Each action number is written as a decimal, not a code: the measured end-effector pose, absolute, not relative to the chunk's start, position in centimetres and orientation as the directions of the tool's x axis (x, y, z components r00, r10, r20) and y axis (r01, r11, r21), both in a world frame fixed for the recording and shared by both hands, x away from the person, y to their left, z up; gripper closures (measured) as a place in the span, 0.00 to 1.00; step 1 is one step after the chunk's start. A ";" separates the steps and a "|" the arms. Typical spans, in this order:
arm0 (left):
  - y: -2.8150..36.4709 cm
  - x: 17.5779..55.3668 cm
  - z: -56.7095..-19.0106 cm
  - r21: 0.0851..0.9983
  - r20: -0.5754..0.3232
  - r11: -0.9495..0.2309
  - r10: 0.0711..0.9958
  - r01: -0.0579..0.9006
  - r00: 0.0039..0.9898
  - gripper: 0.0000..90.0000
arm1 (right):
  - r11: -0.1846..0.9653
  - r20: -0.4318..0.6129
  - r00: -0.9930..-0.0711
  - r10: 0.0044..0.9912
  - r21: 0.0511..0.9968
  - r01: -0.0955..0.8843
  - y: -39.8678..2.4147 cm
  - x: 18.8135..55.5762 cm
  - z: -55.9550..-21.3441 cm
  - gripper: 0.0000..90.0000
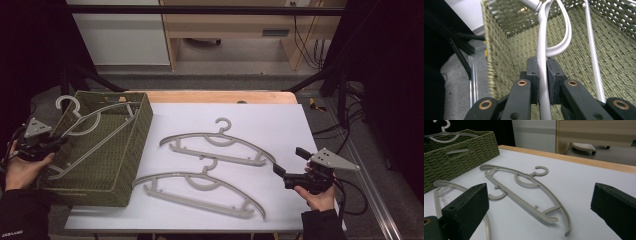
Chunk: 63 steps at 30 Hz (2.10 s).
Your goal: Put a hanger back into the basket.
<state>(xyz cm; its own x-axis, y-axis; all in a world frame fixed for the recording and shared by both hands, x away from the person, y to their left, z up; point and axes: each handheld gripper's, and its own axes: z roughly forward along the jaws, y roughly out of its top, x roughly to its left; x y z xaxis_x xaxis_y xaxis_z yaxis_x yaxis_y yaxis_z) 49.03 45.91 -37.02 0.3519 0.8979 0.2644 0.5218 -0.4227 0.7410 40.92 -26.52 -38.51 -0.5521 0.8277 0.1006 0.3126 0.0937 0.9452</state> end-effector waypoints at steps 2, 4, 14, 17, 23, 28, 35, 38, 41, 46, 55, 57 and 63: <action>45.6 49.2 -37.5 0.722 0.263 -0.428 0.896 0.543 0.358 0.91 | 0.095 0.099 -0.553 0.828 0.946 0.312 -26.5 40.9 -38.5 0.02; 45.3 49.5 -37.9 0.697 0.258 -0.435 0.894 0.571 0.366 0.90 | 0.095 0.099 -0.553 0.827 0.945 0.311 -26.5 40.9 -38.5 0.02; 45.6 48.9 -37.7 0.708 0.191 -0.377 0.917 0.598 0.351 0.74 | 0.089 0.102 -0.552 0.828 0.947 0.309 -26.6 40.8 -38.4 0.02; 45.4 48.3 -36.5 0.752 0.168 -0.345 0.924 0.561 0.344 0.70 | 0.090 0.101 -0.551 0.828 0.947 0.309 -26.6 40.9 -38.4 0.02; 44.1 46.9 -34.2 0.825 0.143 -0.307 0.925 0.474 0.351 0.61 | 0.083 0.105 -0.551 0.828 0.949 0.305 -26.7 40.8 -38.3 0.02; 42.3 45.7 -33.0 0.872 0.102 -0.269 0.917 0.409 0.386 0.50 | 0.082 0.104 -0.553 0.827 0.950 0.302 -26.8 40.7 -38.2 0.02; 39.5 44.5 -32.3 0.914 0.045 -0.216 0.896 0.344 0.442 0.33 | 0.082 0.104 -0.553 0.827 0.950 0.301 -26.8 40.7 -38.2 0.02; 38.1 44.1 -32.4 0.922 0.034 -0.207 0.884 0.326 0.466 0.27 | 0.082 0.103 -0.553 0.827 0.950 0.301 -26.8 40.7 -38.2 0.02; 36.7 43.8 -32.6 0.928 0.026 -0.203 0.871 0.311 0.491 0.22 | 0.083 0.103 -0.554 0.826 0.950 0.301 -26.8 40.7 -38.1 0.02; 34.2 43.3 -33.1 0.934 0.013 -0.201 0.845 0.296 0.535 0.15 | 0.085 0.105 -0.555 0.825 0.949 0.305 -26.8 40.7 -38.2 0.02; 30.6 42.5 -34.5 0.935 -0.002 -0.215 0.793 0.283 0.609 0.13 | 0.088 0.105 -0.553 0.826 0.946 0.311 -26.6 40.9 -38.3 0.02; 30.0 42.4 -34.9 0.931 -0.001 -0.226 0.782 0.286 0.623 0.13 | 0.090 0.106 -0.554 0.826 0.945 0.315 -26.5 40.9 -38.3 0.03; 28.4 42.2 -35.5 0.923 0.007 -0.256 0.759 0.288 0.652 0.14 | 0.096 0.103 -0.557 0.824 0.944 0.317 -26.3 41.0 -38.4 0.03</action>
